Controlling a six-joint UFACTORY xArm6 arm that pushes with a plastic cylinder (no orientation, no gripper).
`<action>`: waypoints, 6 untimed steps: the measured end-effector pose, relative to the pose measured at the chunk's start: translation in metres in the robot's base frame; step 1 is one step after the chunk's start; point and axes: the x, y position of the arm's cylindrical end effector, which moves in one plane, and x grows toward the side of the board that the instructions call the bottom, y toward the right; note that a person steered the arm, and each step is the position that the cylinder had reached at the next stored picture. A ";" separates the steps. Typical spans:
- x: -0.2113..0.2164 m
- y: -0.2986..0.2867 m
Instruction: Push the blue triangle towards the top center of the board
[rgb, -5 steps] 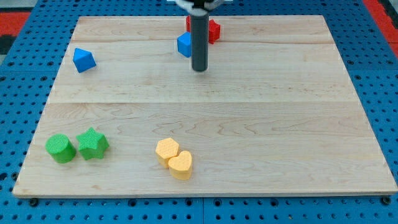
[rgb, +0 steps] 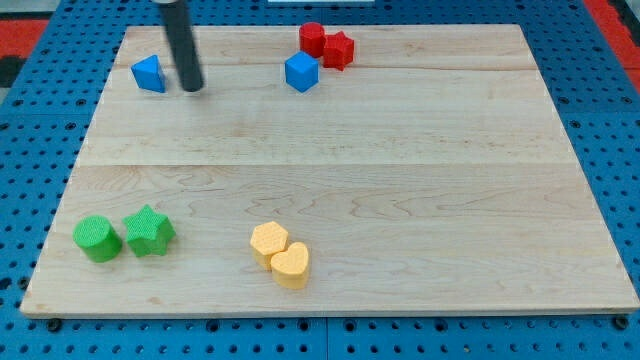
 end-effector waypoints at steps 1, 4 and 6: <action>0.045 -0.078; -0.041 0.097; -0.035 -0.042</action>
